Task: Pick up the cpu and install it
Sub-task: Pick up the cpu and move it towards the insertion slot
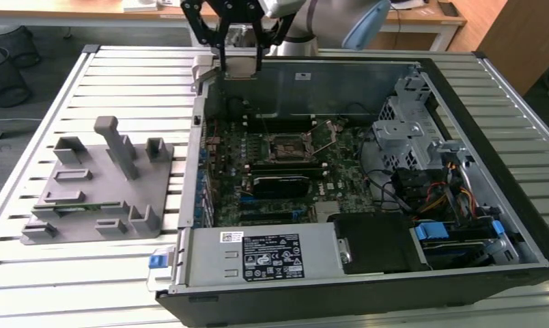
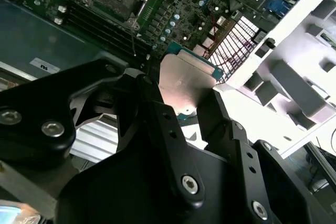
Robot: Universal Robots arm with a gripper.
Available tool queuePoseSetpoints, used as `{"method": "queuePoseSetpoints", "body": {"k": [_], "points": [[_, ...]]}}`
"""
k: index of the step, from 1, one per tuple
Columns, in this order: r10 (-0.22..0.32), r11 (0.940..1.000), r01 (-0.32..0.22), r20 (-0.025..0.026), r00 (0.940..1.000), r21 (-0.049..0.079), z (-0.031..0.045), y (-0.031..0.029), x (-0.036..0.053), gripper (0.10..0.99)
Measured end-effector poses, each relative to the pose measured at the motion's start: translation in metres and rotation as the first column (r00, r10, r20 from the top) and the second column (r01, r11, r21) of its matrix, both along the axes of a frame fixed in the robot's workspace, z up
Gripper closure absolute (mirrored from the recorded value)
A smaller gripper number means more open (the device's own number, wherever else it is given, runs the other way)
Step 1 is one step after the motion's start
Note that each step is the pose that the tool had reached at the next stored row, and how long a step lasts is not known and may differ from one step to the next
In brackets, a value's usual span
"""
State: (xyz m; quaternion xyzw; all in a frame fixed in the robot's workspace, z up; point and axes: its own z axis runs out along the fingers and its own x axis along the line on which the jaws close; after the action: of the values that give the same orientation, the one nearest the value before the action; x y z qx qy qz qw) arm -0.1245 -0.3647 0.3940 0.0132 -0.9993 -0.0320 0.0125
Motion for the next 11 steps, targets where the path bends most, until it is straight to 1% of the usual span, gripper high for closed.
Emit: {"method": "queuePoseSetpoints", "body": {"k": [4,8,11], "points": [[0.0,1.0,0.0,0.0,1.0,0.0,-0.0002,0.0013,0.0117,0.561],[-0.001,1.0,0.001,-0.0001,1.0,0.0,-0.0003,0.0038,0.0226,0.561],[-0.001,1.0,0.001,0.0,1.0,0.0,-0.0005,0.0044,0.0309,0.561]]}}
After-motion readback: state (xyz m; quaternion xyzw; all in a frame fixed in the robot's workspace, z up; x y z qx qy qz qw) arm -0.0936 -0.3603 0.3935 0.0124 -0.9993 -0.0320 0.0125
